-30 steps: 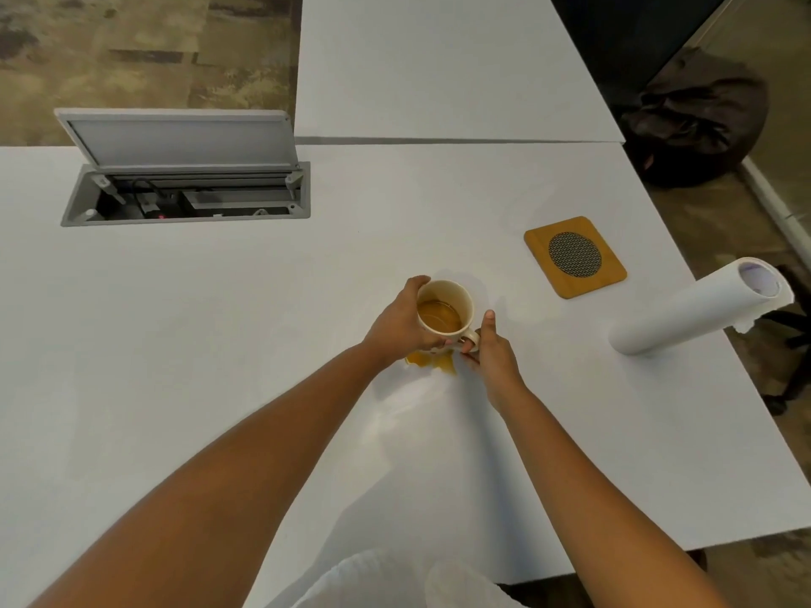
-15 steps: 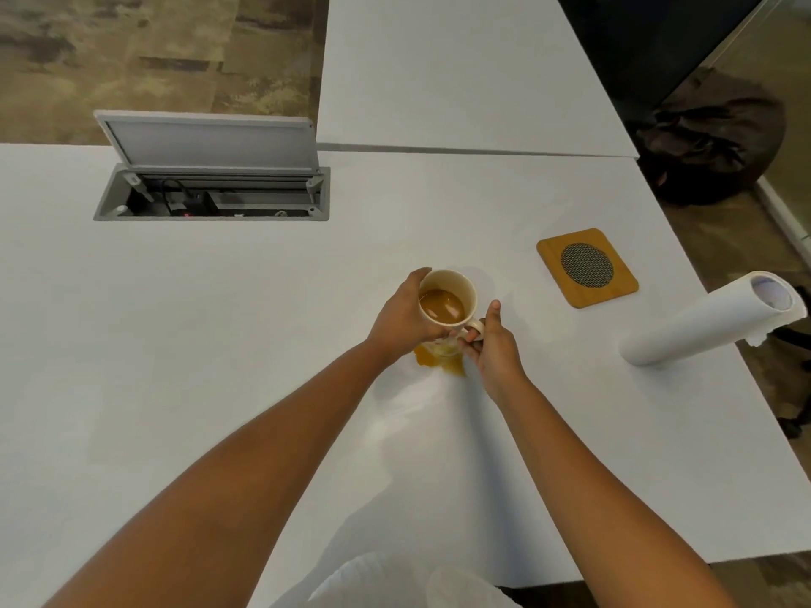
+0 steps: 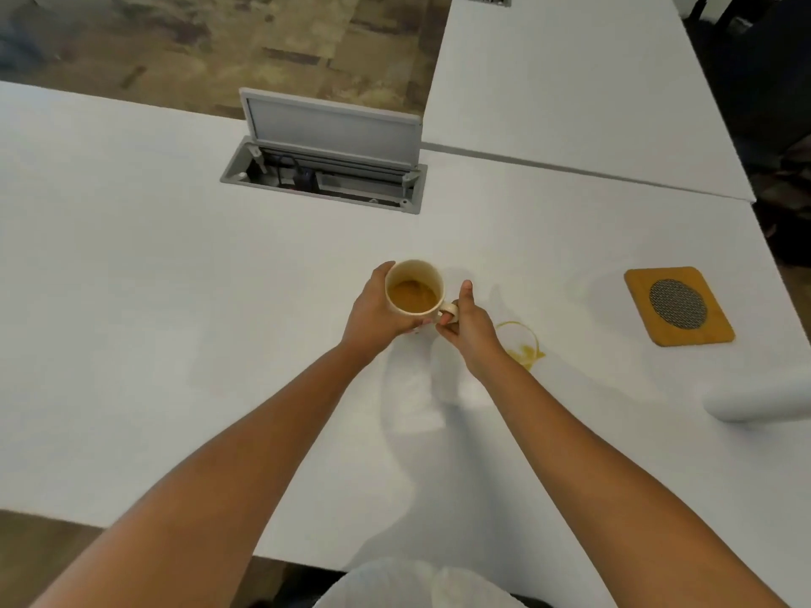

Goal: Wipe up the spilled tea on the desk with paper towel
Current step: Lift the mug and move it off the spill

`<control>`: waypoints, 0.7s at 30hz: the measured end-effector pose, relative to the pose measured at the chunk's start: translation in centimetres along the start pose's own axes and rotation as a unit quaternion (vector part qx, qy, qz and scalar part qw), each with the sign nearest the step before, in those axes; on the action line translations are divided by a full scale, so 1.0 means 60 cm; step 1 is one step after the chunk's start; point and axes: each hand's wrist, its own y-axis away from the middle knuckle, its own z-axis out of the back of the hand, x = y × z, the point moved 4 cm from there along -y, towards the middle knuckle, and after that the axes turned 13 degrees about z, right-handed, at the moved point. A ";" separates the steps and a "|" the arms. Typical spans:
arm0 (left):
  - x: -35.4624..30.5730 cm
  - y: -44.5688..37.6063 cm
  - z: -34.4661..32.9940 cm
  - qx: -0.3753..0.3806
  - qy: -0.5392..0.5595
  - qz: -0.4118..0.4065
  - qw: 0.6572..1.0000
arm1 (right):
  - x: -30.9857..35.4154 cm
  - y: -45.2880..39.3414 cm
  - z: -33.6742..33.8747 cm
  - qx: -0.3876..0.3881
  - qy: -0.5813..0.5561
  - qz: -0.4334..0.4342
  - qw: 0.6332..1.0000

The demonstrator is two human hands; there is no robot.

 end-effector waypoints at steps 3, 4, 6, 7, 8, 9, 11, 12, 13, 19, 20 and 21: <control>0.020 0.008 0.037 -0.032 0.000 0.011 0.999 | -0.006 -0.002 -0.045 0.034 0.019 0.008 0.999; 0.027 0.010 0.047 -0.040 -0.003 0.014 0.999 | -0.008 -0.002 -0.059 0.042 0.025 0.009 0.999; 0.039 0.013 0.065 -0.051 -0.004 0.022 0.998 | -0.012 0.001 -0.083 0.052 0.040 0.006 0.998; 0.045 0.015 0.073 -0.056 -0.005 0.027 0.998 | -0.014 0.004 -0.093 0.055 0.046 0.003 0.997; 0.050 0.016 0.081 -0.061 -0.006 0.031 0.998 | -0.016 0.007 -0.102 0.057 0.047 0.001 0.997; 0.055 0.017 0.088 -0.064 -0.007 0.036 0.997 | -0.018 0.009 -0.109 0.060 0.044 -0.002 0.997; 0.063 0.017 0.099 -0.066 -0.011 0.042 0.997 | -0.022 0.011 -0.120 0.066 0.045 -0.008 0.997; 0.066 0.017 0.102 -0.065 -0.014 0.045 0.997 | -0.023 0.012 -0.125 0.068 0.046 -0.012 0.997; 0.069 0.016 0.104 -0.066 -0.019 0.047 0.997 | -0.024 0.012 -0.129 0.070 0.047 -0.015 0.996; 0.076 0.016 0.108 -0.071 -0.032 0.048 0.996 | -0.029 0.010 -0.139 0.069 0.091 -0.008 0.993; 0.077 0.016 0.108 -0.071 -0.030 0.048 0.996 | -0.030 0.010 -0.139 0.069 0.098 -0.008 0.993; 0.079 0.016 0.107 -0.071 -0.032 0.050 0.996 | -0.029 0.009 -0.139 0.067 0.101 -0.008 0.993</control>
